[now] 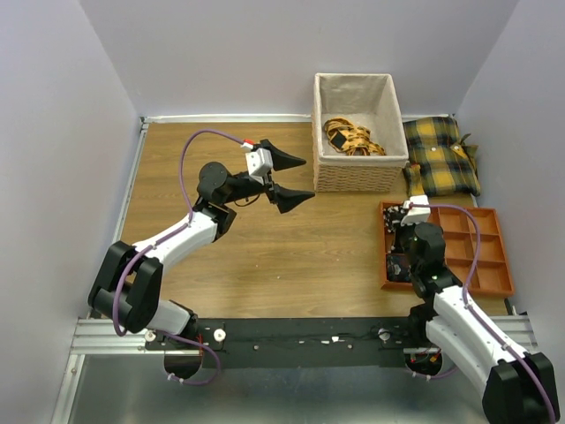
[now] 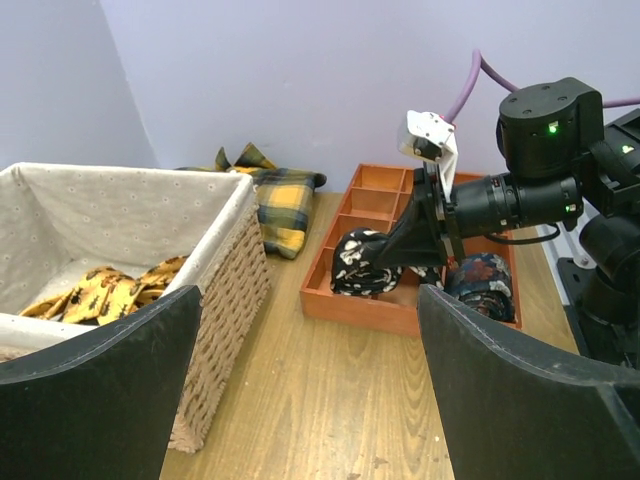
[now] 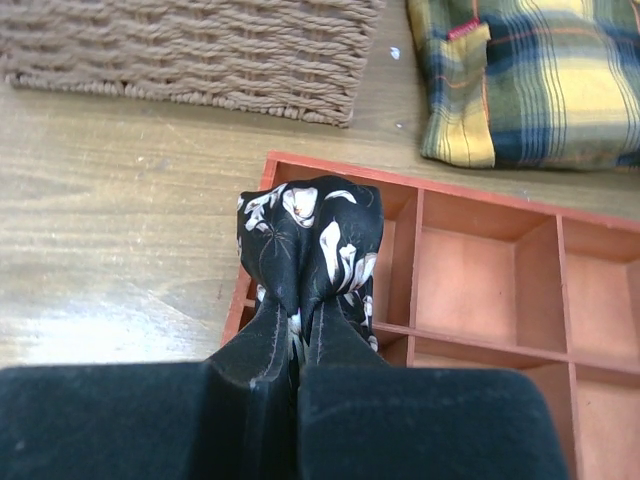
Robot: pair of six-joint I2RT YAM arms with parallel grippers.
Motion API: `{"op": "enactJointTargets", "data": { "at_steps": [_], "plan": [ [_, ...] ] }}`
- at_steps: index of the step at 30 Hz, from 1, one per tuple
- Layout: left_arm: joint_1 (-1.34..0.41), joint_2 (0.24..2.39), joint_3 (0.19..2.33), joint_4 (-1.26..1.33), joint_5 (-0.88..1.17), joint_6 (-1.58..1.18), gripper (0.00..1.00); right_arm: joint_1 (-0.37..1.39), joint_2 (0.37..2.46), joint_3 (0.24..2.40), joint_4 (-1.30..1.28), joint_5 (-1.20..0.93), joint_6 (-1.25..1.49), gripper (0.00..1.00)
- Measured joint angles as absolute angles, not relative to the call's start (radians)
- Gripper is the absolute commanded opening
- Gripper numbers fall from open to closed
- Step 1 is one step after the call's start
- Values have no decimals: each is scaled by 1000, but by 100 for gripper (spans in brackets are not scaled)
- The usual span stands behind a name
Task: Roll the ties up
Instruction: Move the storage box to the center of the board.
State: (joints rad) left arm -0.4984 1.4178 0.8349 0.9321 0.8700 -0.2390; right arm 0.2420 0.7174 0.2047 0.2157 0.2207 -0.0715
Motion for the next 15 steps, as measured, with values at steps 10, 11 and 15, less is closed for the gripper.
{"op": "enactJointTargets", "data": {
  "at_steps": [10,11,15],
  "plan": [
    [-465,1425,834,972,879,-252,99,176,695,231,141,9,-192,1],
    [-457,1429,834,979,884,-255,99,175,682,242,122,9,-193,1],
    [-432,1446,836,993,899,-255,99,175,648,264,93,6,-172,1]
  ]
}}
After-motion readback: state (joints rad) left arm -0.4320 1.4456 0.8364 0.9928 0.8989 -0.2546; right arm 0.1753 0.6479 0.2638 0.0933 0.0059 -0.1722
